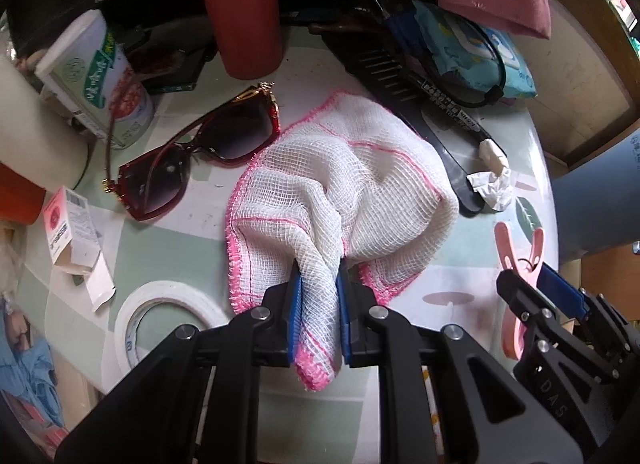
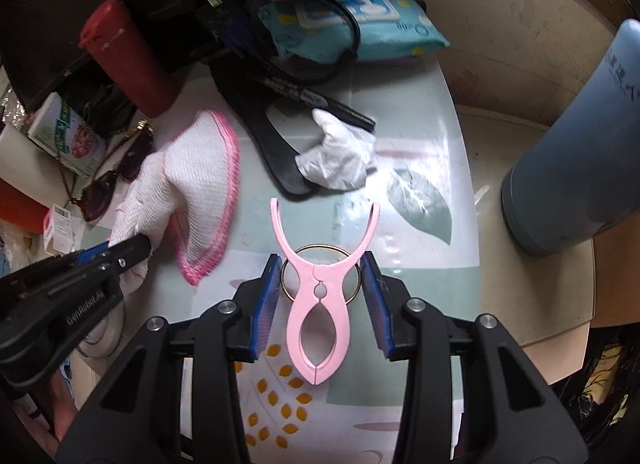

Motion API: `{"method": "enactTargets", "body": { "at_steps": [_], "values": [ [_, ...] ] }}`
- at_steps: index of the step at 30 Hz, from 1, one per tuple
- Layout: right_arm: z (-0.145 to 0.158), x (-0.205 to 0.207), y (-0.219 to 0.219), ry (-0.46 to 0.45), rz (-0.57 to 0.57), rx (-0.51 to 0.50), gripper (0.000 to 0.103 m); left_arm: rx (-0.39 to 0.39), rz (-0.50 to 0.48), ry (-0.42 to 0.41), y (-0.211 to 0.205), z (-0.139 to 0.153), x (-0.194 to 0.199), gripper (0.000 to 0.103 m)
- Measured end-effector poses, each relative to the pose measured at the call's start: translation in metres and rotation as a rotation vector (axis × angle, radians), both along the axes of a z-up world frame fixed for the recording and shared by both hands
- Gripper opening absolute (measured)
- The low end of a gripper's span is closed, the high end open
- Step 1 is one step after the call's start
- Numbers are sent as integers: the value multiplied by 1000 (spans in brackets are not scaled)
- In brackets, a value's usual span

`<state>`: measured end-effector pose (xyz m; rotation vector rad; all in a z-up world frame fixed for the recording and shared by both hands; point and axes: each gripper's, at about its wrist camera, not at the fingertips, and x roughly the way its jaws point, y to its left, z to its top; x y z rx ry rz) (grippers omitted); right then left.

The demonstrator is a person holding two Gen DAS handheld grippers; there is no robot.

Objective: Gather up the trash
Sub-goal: 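Carry the cloth and clip in both grippers over the trash bin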

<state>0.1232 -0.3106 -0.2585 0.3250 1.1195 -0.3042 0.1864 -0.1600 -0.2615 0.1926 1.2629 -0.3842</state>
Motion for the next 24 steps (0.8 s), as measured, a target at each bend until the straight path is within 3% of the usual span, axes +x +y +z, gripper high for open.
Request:
{"method": "enactTargets", "body": {
  "at_steps": [12, 14, 17, 24],
  "values": [
    [42, 2, 25, -46, 90, -8, 42, -44, 121, -21, 43, 55, -15, 15],
    [50, 2, 34, -53, 114, -7, 42, -55, 147, -19, 46, 55, 6, 15],
    [64, 2, 51, -68, 161, -9, 42, -63, 194, -30, 61, 62, 6, 15],
    [85, -7, 103, -97, 302, -8, 42, -71, 333, -46, 119, 74, -28, 15]
  ]
}}
